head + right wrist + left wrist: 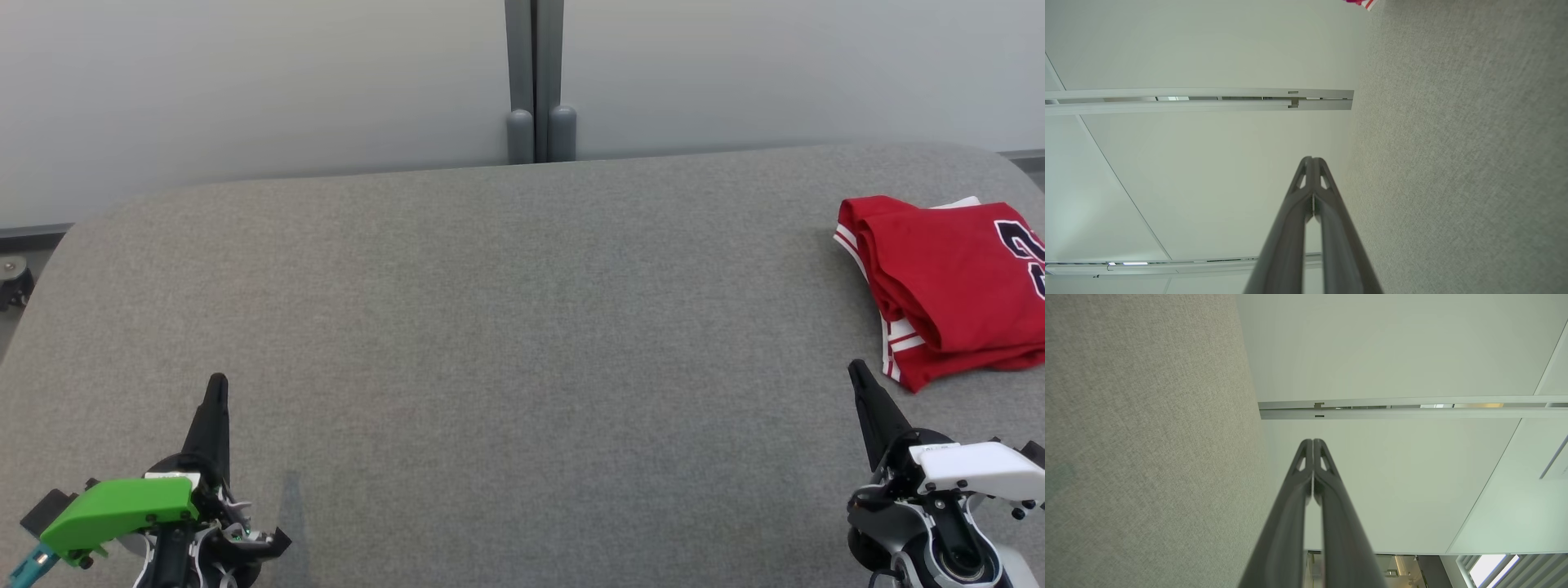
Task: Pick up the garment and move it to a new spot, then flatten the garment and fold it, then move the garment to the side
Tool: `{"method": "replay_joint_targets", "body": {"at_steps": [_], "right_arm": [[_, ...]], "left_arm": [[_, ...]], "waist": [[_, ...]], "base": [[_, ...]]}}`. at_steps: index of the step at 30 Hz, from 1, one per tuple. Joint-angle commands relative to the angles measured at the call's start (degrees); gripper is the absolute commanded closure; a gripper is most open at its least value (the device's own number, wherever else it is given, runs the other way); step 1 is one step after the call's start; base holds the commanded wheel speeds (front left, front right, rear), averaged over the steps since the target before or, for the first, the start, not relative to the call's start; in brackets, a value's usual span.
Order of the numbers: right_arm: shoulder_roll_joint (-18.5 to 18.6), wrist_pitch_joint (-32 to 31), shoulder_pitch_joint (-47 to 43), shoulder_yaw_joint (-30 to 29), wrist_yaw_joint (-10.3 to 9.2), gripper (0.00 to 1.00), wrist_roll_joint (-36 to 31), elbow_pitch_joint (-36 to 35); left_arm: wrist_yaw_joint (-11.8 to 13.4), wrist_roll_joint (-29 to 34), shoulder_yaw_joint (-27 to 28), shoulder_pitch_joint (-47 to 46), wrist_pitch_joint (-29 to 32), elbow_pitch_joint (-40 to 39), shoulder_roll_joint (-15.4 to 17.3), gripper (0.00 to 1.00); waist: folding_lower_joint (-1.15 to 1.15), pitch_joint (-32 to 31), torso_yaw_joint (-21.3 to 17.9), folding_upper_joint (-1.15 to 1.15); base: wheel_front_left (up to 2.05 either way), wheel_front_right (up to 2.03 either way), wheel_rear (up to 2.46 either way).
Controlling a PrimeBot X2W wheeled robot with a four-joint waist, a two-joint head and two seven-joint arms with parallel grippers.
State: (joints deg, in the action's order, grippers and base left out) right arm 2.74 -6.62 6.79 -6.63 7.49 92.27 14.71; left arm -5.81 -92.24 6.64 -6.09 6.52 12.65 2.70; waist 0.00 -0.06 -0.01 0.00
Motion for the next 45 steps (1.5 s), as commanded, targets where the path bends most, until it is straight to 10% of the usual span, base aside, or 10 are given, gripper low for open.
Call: {"method": "replay_joint_targets", "body": {"at_steps": [1,45], "right_arm": [[0.29,-0.16,0.41,-0.11,0.0,1.0,0.11,-0.18],[0.29,-0.16,0.41,-0.11,0.0,1.0,0.1,-0.18]], "left_arm": [[-0.17,-0.2,0.13,-0.66,0.26,-0.19,0.33,1.0],[-0.17,-0.21,0.12,-0.66,0.26,-0.19,0.33,1.0]], "waist": [[0.0,0.0,0.0,0.0],[0.0,0.0,0.0,0.0]], "base": [[0.0,0.0,0.0],[0.0,0.0,0.0]]}}
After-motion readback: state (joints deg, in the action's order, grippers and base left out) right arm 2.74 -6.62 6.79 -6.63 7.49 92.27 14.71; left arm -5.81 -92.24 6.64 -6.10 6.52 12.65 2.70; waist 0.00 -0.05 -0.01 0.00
